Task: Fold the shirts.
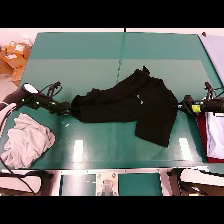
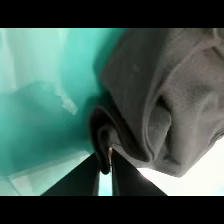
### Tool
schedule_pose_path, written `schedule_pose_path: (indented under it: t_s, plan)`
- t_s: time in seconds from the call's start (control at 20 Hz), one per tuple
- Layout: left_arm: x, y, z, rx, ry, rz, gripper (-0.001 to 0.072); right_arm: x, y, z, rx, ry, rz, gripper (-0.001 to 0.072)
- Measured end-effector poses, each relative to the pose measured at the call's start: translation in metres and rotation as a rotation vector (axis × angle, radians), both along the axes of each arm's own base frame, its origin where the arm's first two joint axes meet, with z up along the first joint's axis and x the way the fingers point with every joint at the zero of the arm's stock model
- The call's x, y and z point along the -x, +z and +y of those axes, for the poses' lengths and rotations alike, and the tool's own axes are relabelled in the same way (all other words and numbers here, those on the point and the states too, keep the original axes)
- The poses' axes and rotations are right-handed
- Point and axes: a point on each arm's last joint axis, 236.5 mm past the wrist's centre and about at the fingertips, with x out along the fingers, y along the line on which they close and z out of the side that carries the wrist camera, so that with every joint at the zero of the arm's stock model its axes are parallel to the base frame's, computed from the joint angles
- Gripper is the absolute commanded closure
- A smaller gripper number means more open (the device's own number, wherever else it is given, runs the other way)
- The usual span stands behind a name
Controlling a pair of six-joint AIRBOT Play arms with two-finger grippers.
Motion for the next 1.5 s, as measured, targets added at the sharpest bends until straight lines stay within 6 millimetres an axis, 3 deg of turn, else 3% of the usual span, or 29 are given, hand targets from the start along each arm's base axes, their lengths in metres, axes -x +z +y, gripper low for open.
schedule_pose_path:
  t_s: [0.05,0.1,0.3,0.5,0.55,0.6,0.65,0.85,1.05,1.2,1.3,1.4,1.5]
  plan:
    - [0.002,0.002,-0.002,0.009,-0.003,0.007,0.026,0.0,0.0,0.0,0.001,0.0,0.0,0.0692]
    - [0.002,0.004,-0.001,0.008,-0.007,0.008,0.0289,0.0,0.0,-0.001,0.003,-0.002,-0.001,0.0692]
    - [0.005,0.002,0.011,-0.004,0.003,0.024,0.0292,-0.001,0.0,-0.001,0.003,-0.002,-0.002,0.0691]
    - [0.005,-0.004,0.006,0.001,0.017,0.023,0.0293,-0.001,0.0,-0.001,0.004,-0.003,-0.003,0.0692]
    - [0.002,-0.006,-0.002,0.024,0.031,0.021,0.0333,-0.001,0.0,-0.001,0.004,-0.004,-0.003,0.0692]
    - [-0.004,-0.005,-0.016,0.08,0.075,0.02,0.0595,-0.001,0.0,-0.001,0.004,-0.003,-0.002,0.0691]
    - [-0.009,-0.008,-0.021,0.087,0.092,0.013,0.0682,-0.001,0.0,-0.001,0.003,-0.002,-0.002,0.0691]
    - [-0.014,-0.008,-0.019,0.055,0.053,-0.009,0.0684,0.002,0.002,0.005,-0.032,-0.012,0.022,0.0693]
    - [-0.009,0.017,-0.002,-0.03,-0.049,-0.019,0.0683,-0.004,0.02,0.016,-0.099,-0.022,-0.003,0.0694]
    - [-0.01,0.082,-0.006,-0.025,-0.097,-0.09,0.0683,-0.02,0.074,0.029,-0.132,0.0,-0.135,0.0693]
    - [-0.021,0.14,-0.004,-0.043,-0.082,-0.217,0.0682,-0.031,0.131,0.035,-0.121,0.015,-0.274,0.0693]
    - [-0.028,0.213,-0.003,-0.06,-0.055,-0.381,0.0682,-0.037,0.209,0.042,-0.1,0.014,-0.453,0.0693]
    - [-0.028,0.296,0.0,-0.08,-0.018,-0.582,0.0682,-0.033,0.305,0.047,-0.052,-0.017,-0.683,0.0693]
